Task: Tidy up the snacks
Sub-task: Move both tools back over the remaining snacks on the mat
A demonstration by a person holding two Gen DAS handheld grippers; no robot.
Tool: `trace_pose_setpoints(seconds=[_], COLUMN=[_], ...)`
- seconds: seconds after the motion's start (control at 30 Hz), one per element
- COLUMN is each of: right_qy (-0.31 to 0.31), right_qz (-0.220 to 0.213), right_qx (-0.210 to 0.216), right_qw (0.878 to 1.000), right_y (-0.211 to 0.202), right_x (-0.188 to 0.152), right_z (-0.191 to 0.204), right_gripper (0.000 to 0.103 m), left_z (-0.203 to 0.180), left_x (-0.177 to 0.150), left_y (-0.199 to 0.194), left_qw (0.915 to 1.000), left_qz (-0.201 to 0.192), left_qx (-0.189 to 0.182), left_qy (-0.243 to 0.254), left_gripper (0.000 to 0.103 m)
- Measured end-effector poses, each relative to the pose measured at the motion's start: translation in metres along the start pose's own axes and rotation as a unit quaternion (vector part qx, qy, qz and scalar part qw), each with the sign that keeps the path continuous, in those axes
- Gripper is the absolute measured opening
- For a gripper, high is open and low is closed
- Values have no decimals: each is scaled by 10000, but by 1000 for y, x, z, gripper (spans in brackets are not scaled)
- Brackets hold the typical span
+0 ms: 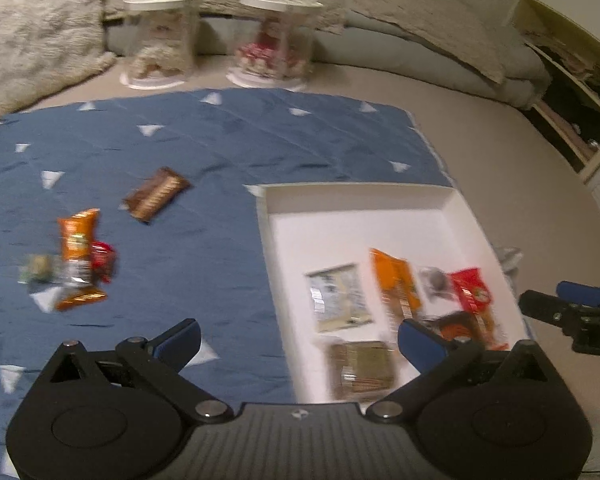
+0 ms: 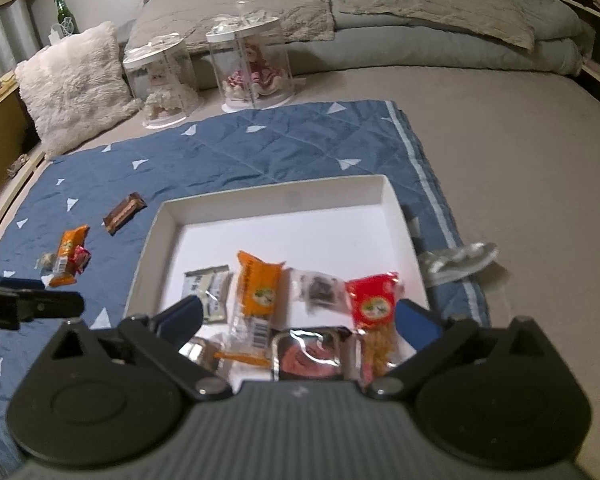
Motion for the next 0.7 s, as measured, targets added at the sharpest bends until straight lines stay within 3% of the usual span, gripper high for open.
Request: trace_pose_setpoints(seconds=[0.3,0.7], right_qy=[-181,-336], right_qz=[23,-353], right_qx=[138,743], right_qw=[9997,9960], right_y=[31,78], right_x=[15,36], right_z=[47,140], right_gripper=[103,103], left_z=[81,182], left_x=[12,19], left_y=[-13,-24], left_qw=[9975,9872], left_qz=[-202,-484], left_qx=[603,1247], left_qy=[-318,-873], left_gripper=[103,103])
Point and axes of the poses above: each gripper's, at about its wrist camera, not at the fingertips, and y roughly the way its jaws point, z to its left, x to its top, the point moved 1 cm from there along y, roughly the way its jaws point, and after that the axes turned 12 degrees about -z, right-handed, at the moved point
